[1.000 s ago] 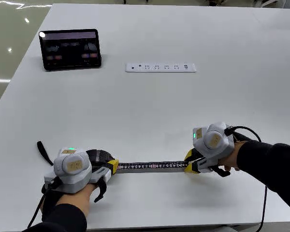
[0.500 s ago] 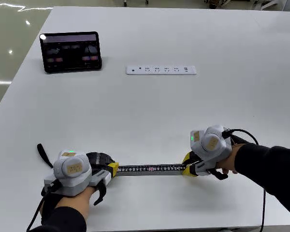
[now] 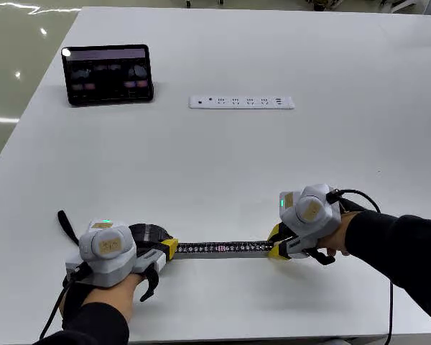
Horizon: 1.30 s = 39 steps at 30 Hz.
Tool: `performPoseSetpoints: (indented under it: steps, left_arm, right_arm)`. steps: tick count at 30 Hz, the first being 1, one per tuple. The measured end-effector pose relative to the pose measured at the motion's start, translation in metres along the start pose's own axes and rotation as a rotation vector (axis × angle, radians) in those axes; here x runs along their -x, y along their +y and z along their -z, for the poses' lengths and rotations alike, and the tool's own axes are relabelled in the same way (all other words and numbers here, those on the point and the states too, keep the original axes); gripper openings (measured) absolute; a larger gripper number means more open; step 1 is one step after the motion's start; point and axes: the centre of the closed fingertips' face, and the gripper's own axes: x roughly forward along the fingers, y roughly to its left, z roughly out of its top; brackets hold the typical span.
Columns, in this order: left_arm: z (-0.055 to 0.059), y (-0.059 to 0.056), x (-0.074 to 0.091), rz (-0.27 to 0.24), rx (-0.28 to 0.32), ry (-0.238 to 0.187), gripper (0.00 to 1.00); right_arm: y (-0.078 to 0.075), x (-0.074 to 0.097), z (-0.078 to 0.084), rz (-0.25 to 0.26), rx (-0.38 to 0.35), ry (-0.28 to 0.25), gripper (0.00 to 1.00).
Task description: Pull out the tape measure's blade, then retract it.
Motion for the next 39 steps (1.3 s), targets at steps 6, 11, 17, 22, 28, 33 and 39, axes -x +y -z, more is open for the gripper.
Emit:
performPoseSetpoints:
  steps: [6,11,17,22,28,33,39]
  left_arm:
    - [-0.001,0.001,0.000,0.018,0.017,0.000,0.59]
    - [-0.001,0.000,0.000,0.034,0.014,0.006,0.59]
    - [-0.001,0.000,-0.001,0.034,0.010,0.008,0.59]
    - [0.000,0.000,-0.001,0.036,0.011,0.008,0.59]
    - [0.000,0.000,-0.001,0.036,0.011,0.009,0.59]
    - [0.000,-0.001,-0.001,0.036,0.012,0.009,0.59]
    - [0.000,-0.001,-0.001,0.037,0.012,0.009,0.59]
  right_arm:
    - [-0.001,0.001,-0.001,-0.002,0.000,-0.007,0.11]
    - [0.001,-0.002,-0.009,-0.012,-0.004,-0.033,0.11]
    - [0.002,-0.006,-0.012,-0.015,-0.004,-0.032,0.11]
    - [0.002,-0.007,-0.013,-0.015,-0.007,-0.033,0.11]
    - [0.002,-0.010,-0.016,-0.016,-0.001,-0.034,0.11]
    - [0.003,-0.012,-0.020,-0.019,-0.002,-0.039,0.11]
    - [0.004,-0.015,-0.025,-0.018,0.003,-0.047,0.11]
